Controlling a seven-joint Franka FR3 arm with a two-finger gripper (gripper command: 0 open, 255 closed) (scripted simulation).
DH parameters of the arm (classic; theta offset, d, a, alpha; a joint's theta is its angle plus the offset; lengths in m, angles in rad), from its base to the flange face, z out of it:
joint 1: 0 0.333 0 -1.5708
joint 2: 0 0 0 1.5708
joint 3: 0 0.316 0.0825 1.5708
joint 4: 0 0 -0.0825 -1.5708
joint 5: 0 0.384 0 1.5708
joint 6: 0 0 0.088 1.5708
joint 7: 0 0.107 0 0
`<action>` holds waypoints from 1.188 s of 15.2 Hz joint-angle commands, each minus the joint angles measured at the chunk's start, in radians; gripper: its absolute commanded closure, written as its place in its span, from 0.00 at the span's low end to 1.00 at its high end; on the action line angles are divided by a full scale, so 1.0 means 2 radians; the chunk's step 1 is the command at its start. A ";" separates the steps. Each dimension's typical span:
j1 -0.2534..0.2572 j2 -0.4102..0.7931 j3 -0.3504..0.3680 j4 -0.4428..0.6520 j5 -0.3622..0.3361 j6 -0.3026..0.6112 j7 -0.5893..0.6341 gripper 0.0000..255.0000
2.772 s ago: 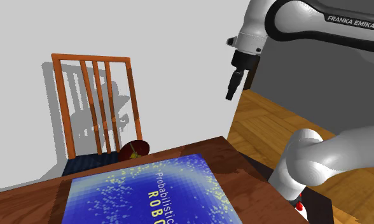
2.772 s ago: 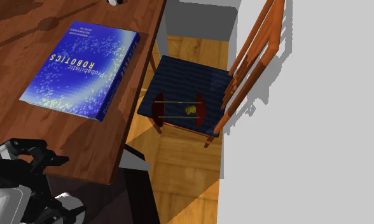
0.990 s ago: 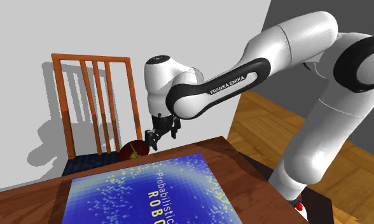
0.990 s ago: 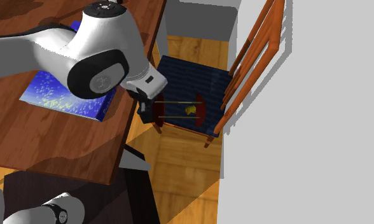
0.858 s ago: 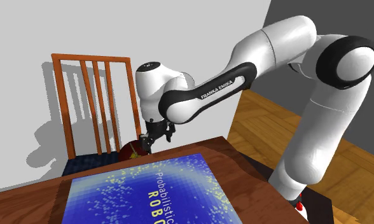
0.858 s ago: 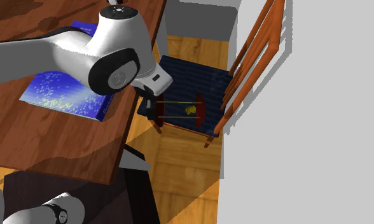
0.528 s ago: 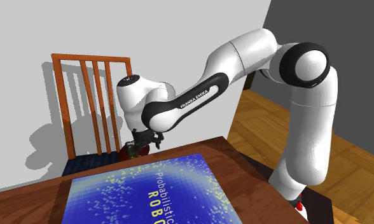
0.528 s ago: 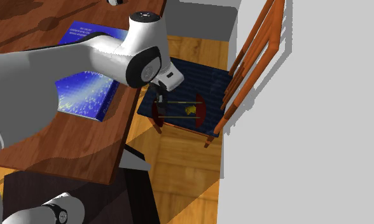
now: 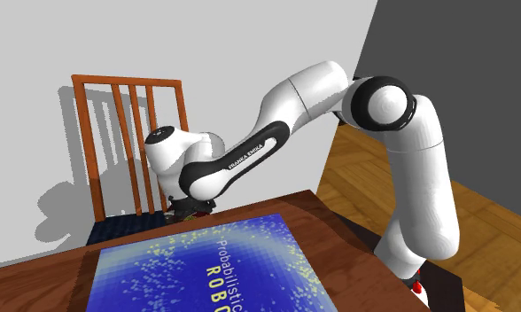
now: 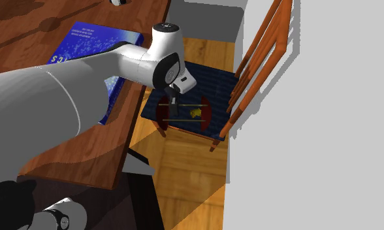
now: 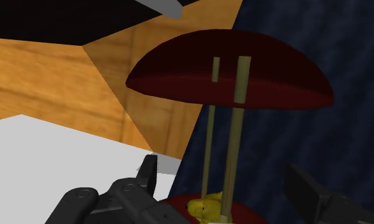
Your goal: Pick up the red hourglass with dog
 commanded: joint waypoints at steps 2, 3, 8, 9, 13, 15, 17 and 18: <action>0.003 0.014 -0.005 -0.001 -0.008 0.013 0.006 0.00; 0.005 0.020 -0.008 -0.002 -0.012 0.020 0.009 0.00; 0.005 0.021 -0.008 -0.002 -0.012 0.020 0.009 1.00; 0.005 0.021 -0.008 -0.002 -0.012 0.020 0.009 1.00; 0.005 0.021 -0.008 -0.002 -0.012 0.020 0.009 1.00; 0.005 0.020 -0.008 -0.002 -0.012 0.020 0.009 1.00; 0.003 0.012 -0.004 -0.001 -0.007 0.011 0.005 1.00; 0.002 0.008 -0.003 0.000 -0.005 0.007 0.003 1.00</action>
